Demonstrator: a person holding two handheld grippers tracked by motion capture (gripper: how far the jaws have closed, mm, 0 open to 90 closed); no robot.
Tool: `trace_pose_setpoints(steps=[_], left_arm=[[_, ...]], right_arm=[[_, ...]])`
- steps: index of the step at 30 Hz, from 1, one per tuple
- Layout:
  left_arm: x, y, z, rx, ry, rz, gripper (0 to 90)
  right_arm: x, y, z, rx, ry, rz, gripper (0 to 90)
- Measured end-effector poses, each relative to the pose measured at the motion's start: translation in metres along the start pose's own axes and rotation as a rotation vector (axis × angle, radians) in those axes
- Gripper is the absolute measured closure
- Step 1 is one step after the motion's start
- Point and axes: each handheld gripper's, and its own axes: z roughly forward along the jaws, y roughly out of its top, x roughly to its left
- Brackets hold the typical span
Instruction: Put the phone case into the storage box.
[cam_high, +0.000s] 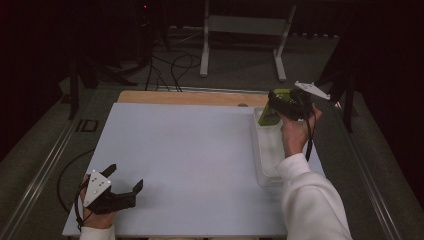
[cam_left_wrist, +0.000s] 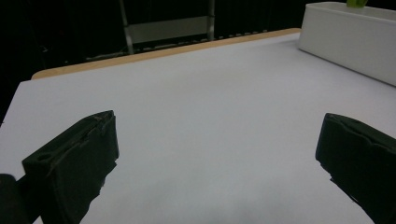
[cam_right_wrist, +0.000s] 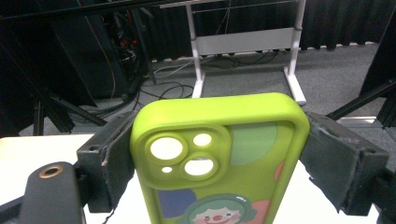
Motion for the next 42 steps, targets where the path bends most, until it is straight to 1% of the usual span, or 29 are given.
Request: trace_pose_setpoints(steps=[13, 15, 18, 23, 30, 42], left_arm=[[0.001, 0.0, 0.0, 0.0, 0.0, -0.003, 0.0], [0.002, -0.001, 0.0, -0.001, -0.001, -0.004, 0.0], [0.001, 0.0, 0.0, -0.001, -0.001, -0.004, 0.0], [0.001, 0.0, 0.0, 0.0, -0.001, -0.002, 0.0], [0.001, 0.0, 0.0, -0.001, -0.003, -0.003, 0.0], [0.001, 0.0, -0.001, -0.004, -0.003, -0.004, 0.0]], right_arm=[[0.007, 0.007, 0.011, 0.007, -0.008, -0.012, 16.3], [0.008, 0.008, 0.013, 0.011, -0.019, -0.022, 16.3], [0.007, 0.007, 0.014, 0.016, -0.025, -0.018, 16.3], [0.006, 0.004, 0.021, 0.039, -0.041, -0.018, 16.3], [0.005, 0.0, 0.028, 0.058, -0.052, -0.012, 16.3], [0.003, -0.007, 0.04, 0.099, -0.067, -0.025, 16.3]])
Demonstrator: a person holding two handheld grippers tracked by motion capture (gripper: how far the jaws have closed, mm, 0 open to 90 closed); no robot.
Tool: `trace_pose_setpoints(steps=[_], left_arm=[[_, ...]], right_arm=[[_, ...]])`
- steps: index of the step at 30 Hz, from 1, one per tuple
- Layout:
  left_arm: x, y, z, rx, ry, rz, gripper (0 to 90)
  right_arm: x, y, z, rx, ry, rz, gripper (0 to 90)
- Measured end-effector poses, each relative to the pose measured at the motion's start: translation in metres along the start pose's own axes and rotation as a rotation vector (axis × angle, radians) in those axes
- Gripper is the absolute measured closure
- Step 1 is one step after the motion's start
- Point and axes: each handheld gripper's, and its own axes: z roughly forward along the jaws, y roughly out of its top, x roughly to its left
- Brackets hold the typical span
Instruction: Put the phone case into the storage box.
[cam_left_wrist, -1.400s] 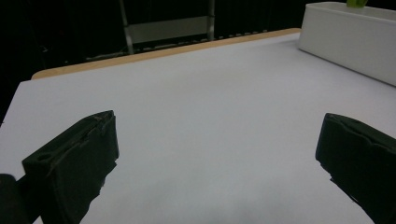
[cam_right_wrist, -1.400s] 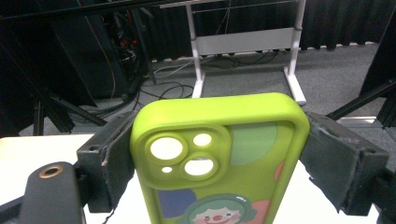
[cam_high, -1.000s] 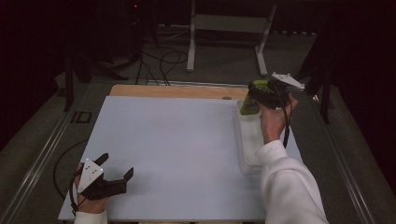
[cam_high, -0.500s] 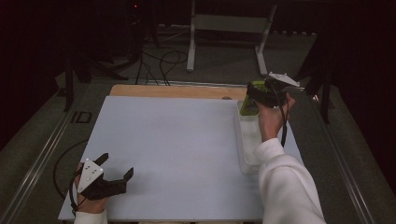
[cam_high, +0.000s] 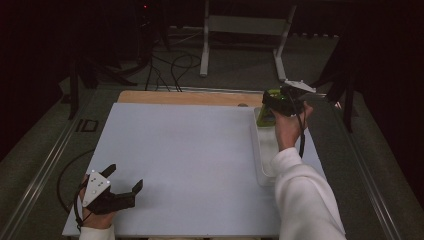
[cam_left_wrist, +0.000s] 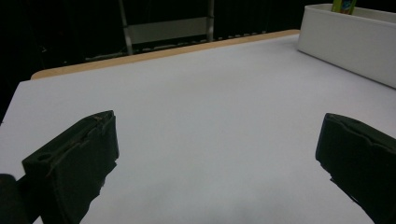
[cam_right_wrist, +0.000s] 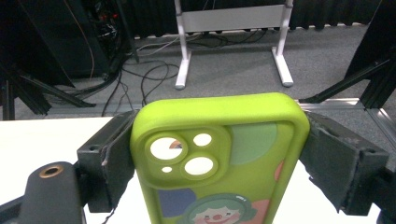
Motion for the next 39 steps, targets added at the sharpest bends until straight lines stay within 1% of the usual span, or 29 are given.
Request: trace_pose_setpoints(steps=[15, 20, 27, 34, 35, 39], left_arm=[[0.001, 0.0, -0.001, 0.0, 0.001, -0.004, 0.0], [0.001, -0.001, 0.0, -0.001, 0.002, -0.007, 0.0], [0.001, -0.001, -0.001, -0.003, 0.001, -0.008, 0.0], [0.001, -0.001, 0.0, -0.001, -0.001, -0.007, 0.0], [0.001, -0.001, -0.001, -0.001, -0.001, -0.007, 0.0], [0.0, -0.001, 0.0, -0.001, -0.003, -0.006, 0.0]], right_arm=[[0.003, -0.009, 0.018, 0.047, -0.018, -0.014, 16.2], [0.002, -0.014, 0.022, 0.062, -0.016, 0.002, 16.2], [-0.001, -0.023, 0.03, 0.088, -0.03, 0.011, 16.2], [-0.001, -0.027, 0.035, 0.099, -0.043, 0.011, 16.1], [-0.002, -0.028, 0.036, 0.1, -0.046, 0.002, 16.1], [-0.001, -0.029, 0.038, 0.104, -0.045, -0.001, 16.1]])
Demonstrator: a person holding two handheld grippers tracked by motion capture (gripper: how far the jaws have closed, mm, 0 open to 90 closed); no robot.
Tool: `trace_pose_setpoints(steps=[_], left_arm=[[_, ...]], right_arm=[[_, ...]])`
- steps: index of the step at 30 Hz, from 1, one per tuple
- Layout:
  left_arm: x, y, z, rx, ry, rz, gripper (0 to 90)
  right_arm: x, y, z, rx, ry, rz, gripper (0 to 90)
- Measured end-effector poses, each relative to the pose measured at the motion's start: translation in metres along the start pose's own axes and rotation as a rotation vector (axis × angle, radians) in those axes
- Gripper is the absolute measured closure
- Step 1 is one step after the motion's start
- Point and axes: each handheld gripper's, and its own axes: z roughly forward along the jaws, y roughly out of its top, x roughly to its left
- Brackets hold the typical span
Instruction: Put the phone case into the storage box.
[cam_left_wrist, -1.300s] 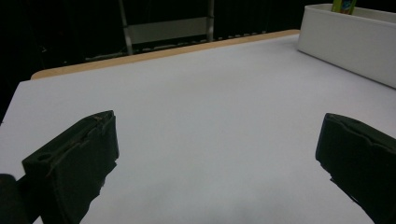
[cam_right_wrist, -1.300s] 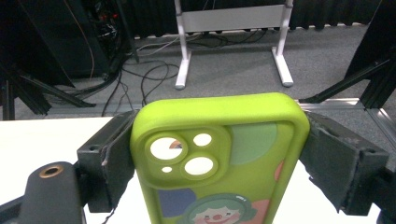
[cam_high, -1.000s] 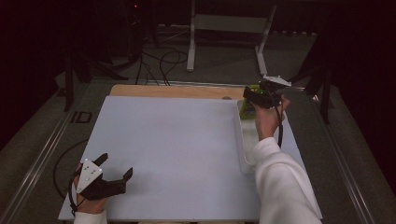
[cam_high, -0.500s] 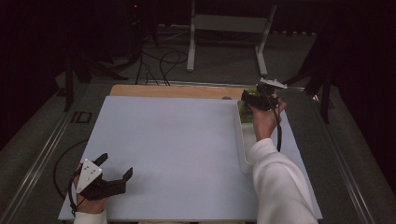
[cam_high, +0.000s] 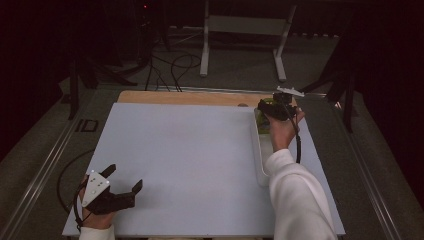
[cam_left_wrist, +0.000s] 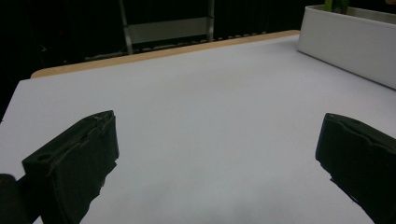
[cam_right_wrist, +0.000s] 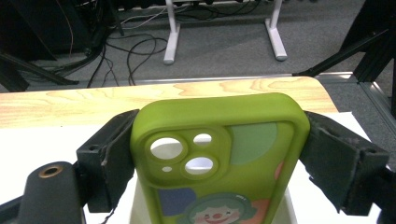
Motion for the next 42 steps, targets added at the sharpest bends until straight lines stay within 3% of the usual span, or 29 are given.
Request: trace_pose_setpoints(steps=[24, 31, 34, 42], left_arm=[[0.0, 0.001, -0.002, -0.008, 0.0, -0.001, 0.0], [0.0, 0.001, -0.002, -0.007, 0.001, -0.001, 0.0], [0.0, 0.001, -0.002, -0.008, 0.001, -0.002, 0.0], [0.001, 0.001, -0.003, -0.008, 0.002, -0.003, 0.0]], right_arm=[[0.005, -0.006, 0.012, 0.001, -0.019, -0.022, 15.6], [0.003, -0.006, 0.013, 0.003, 0.011, -0.023, 14.3], [0.001, -0.006, 0.013, -0.002, 0.036, -0.006, 8.5], [0.0, -0.004, 0.012, -0.015, 0.047, -0.012, 7.5]])
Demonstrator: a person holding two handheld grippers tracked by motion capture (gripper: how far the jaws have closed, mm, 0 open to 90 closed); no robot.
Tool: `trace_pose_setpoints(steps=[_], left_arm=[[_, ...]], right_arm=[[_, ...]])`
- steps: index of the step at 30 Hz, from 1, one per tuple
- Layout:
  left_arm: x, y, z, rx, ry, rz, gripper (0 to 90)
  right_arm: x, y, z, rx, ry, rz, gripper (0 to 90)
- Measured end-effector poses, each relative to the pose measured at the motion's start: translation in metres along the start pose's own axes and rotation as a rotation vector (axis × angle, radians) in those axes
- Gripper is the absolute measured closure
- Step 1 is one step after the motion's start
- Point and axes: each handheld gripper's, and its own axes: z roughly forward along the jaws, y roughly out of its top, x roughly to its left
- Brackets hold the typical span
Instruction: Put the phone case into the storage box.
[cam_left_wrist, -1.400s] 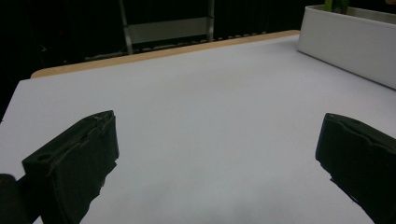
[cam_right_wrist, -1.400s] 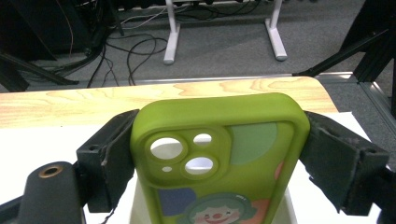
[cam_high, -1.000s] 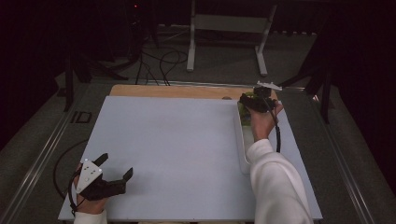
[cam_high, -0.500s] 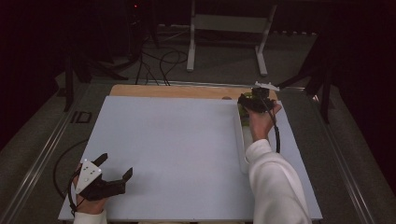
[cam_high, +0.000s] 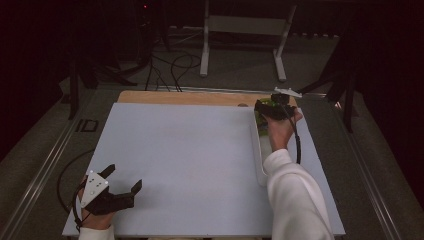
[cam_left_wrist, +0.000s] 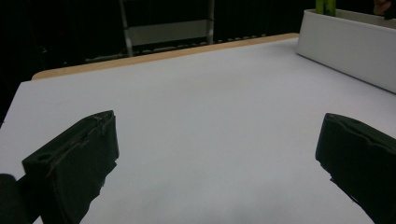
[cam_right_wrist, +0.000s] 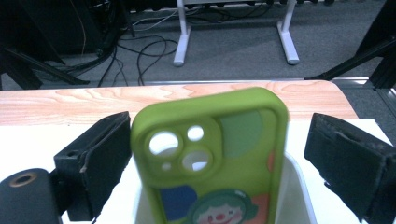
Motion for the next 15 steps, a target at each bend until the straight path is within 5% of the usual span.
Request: trace_pose_setpoints(steps=[15], left_arm=[[0.0, 0.0, 0.0, -0.001, 0.002, 0.0, 0.0]], right_arm=[[0.0, 0.002, -0.011, -0.03, 0.041, -0.033, 7.6]])
